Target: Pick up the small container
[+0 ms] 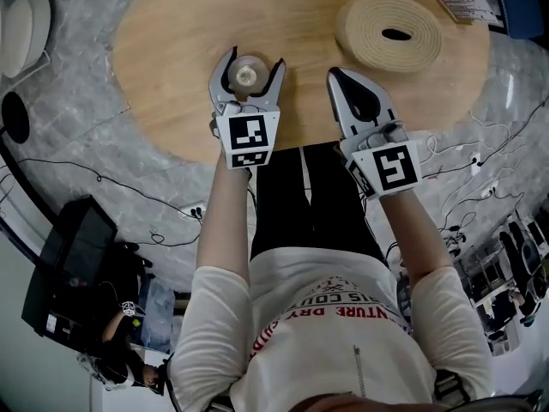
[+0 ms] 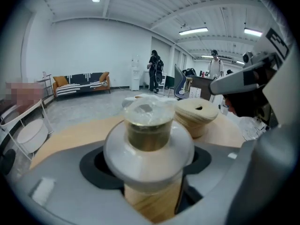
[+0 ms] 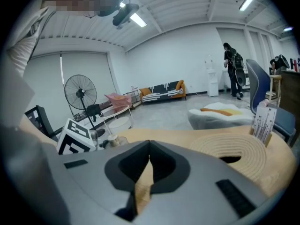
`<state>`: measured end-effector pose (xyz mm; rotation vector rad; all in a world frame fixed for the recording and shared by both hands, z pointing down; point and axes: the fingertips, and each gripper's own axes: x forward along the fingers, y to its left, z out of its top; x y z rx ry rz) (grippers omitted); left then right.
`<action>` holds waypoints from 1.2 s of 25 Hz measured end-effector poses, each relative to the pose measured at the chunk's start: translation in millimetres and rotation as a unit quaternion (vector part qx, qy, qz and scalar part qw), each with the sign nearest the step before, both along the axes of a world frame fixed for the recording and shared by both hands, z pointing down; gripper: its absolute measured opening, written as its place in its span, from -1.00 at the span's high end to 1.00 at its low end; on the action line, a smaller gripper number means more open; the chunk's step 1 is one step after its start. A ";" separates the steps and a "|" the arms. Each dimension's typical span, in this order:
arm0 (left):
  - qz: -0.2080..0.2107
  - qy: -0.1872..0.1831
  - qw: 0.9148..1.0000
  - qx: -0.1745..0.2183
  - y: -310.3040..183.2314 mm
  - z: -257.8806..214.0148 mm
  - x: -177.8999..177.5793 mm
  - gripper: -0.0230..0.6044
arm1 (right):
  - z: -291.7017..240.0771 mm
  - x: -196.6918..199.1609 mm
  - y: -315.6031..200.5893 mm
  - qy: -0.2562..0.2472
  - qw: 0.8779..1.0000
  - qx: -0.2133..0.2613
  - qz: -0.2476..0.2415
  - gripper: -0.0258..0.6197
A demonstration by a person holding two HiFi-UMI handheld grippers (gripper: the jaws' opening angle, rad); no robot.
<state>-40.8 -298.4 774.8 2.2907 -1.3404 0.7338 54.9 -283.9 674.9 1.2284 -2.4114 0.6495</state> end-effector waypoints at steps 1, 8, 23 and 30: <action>-0.001 0.002 1.000 0.006 -1.5 -14.9 -1.0 -0.15 | -8.7 -0.4 -1.5 -0.001 1.000 0.005 -0.005 0.93; 0.015 -0.005 0.999 0.049 6.2 -128.1 4.6 -0.15 | -84.8 -2.8 2.1 -0.010 0.999 0.040 -0.019 0.93; -0.017 0.006 0.988 0.153 11.3 -386.1 0.4 -0.15 | -282.4 -3.1 -2.0 -0.034 0.987 0.143 -0.068 0.93; -0.022 0.002 0.980 0.196 22.8 -471.6 -12.0 -0.15 | -363.7 -1.6 -0.4 -0.062 0.978 0.181 -0.079 0.93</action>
